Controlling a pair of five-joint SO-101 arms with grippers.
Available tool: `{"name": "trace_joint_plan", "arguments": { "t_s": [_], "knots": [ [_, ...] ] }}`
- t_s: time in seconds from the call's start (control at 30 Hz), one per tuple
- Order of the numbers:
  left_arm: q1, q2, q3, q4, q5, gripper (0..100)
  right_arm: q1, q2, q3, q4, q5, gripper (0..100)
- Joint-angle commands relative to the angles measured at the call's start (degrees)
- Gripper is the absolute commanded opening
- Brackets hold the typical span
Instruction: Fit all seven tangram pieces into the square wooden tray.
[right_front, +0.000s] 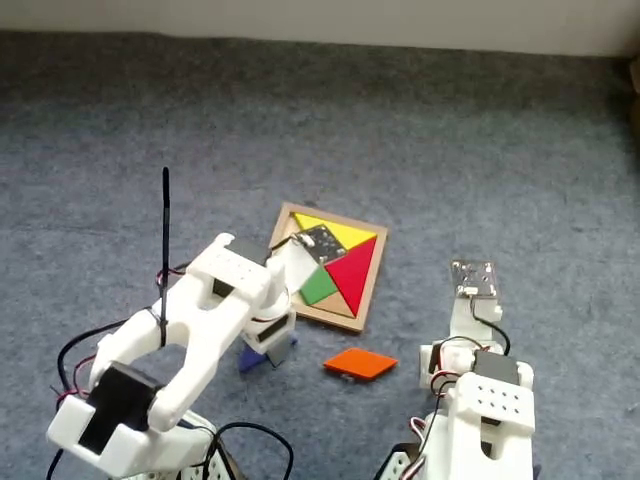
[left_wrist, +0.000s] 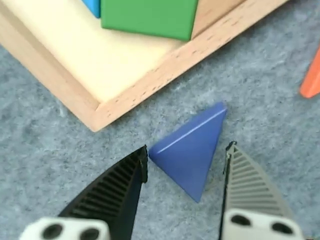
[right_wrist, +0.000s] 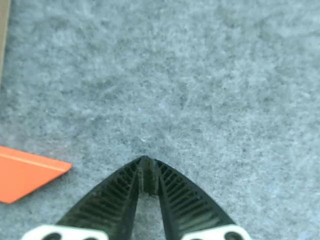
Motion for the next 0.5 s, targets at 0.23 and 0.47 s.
{"name": "trace_joint_plan", "arguments": {
  "t_s": [0.23, 0.47],
  "knots": [
    [0.66, 8.48, -9.10, 1.49, 5.54, 17, 1.54, -0.75, 0.04, -1.45, 0.44, 0.5],
    [2.15, 8.31, -9.01, 1.49, 5.89, 10, 1.54, -0.75, 0.04, -1.45, 0.44, 0.5]
  ]
}}
